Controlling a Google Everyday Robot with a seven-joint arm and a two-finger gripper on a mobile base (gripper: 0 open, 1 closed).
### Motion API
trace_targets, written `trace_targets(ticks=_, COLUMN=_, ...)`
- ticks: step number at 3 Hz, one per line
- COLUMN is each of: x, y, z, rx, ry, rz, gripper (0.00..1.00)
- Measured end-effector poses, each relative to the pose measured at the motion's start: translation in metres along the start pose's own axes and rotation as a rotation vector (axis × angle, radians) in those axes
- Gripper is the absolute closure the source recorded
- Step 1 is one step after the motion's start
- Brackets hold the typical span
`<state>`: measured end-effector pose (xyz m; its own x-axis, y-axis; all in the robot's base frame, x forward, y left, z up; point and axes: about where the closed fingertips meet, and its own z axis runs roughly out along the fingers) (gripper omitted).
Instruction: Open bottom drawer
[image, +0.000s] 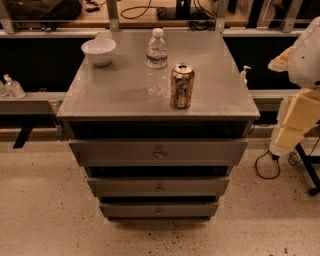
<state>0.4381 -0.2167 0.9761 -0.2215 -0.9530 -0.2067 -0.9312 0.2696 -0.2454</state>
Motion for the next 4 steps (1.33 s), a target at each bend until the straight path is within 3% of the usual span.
trace_targets(ticks=1, x=-0.002, y=0.000, z=0.002, rx=0.008, ry=-0.009, rz=-0.003, gripper=0.00)
trace_targets(ticks=2, x=-0.008, y=0.006, z=0.026, rx=0.016, ry=-0.065, rz=-0.006, gripper=0.00)
trace_targets(ticks=3, x=-0.026, y=0.048, z=0.076, rx=-0.022, ry=-0.210, rz=-0.032, gripper=0.00)
trace_targets(ticks=4, x=-0.031, y=0.070, z=0.104, rx=-0.036, ry=-0.276, rz=-0.010, gripper=0.00)
